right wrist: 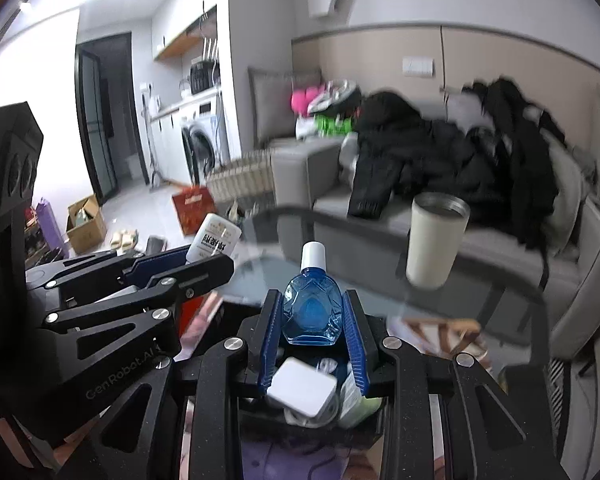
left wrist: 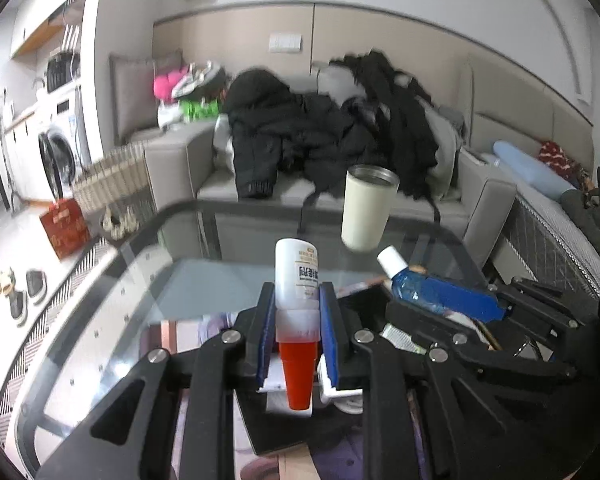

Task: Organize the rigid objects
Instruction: 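Lift the glue bottle and blue bottle up over the black box, then lower both bottles into the black box and open both grippers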

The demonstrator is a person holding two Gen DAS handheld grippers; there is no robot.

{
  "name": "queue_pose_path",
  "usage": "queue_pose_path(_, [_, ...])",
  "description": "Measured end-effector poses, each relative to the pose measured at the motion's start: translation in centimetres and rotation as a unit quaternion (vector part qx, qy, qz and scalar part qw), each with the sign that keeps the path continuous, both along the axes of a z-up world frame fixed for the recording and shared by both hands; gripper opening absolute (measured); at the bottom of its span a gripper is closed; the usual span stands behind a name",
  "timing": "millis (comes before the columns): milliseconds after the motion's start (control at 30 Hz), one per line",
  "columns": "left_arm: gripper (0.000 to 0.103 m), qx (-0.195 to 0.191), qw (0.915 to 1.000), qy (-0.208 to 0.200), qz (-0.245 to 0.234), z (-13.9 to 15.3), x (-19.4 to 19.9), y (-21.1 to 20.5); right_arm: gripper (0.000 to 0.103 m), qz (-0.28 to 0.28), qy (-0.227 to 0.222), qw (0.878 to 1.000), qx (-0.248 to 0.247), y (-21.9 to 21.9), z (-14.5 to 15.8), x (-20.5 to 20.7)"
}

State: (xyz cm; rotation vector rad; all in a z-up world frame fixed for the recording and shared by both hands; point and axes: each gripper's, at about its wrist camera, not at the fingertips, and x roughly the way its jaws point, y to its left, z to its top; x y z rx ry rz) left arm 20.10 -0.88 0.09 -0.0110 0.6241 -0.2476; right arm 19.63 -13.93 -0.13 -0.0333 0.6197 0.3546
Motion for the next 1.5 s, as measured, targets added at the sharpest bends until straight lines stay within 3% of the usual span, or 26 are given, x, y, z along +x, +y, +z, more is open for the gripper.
queue_pose_path(167, [0.019,0.003,0.9977,0.068,0.0,-2.3,1.9,-0.4,0.03,0.004,0.051,0.999,-0.013,0.3,-2.1,1.3])
queue_pose_path(467, [0.019,0.003,0.9884,0.15,-0.021,-5.3,3.2,-1.1,0.03,0.003,0.106,0.994,-0.022,0.1,-4.7,2.8])
queue_pose_path(600, [0.019,0.013,0.9855,0.168,-0.022,-6.2,3.3,-1.3,0.03,-0.001,0.126,0.992,-0.029,0.1,-5.5,3.2])
queue_pose_path(1000, [0.019,0.026,0.9848,0.171,-0.022,-6.4,3.3,-1.4,0.03,0.0,0.153,0.988,-0.039,-0.1,-6.6,3.4])
queue_pose_path(1333, [0.021,0.001,0.9845,0.174,-0.019,-6.4,3.1,-0.7,0.037,-0.008,0.147,0.988,-0.035,-0.2,-6.3,3.0])
queue_pose_path(1500, [0.037,0.002,0.9873,0.159,-0.003,-5.8,2.5,-0.3,0.039,-0.009,0.137,0.99,-0.033,-0.3,-5.8,2.5])
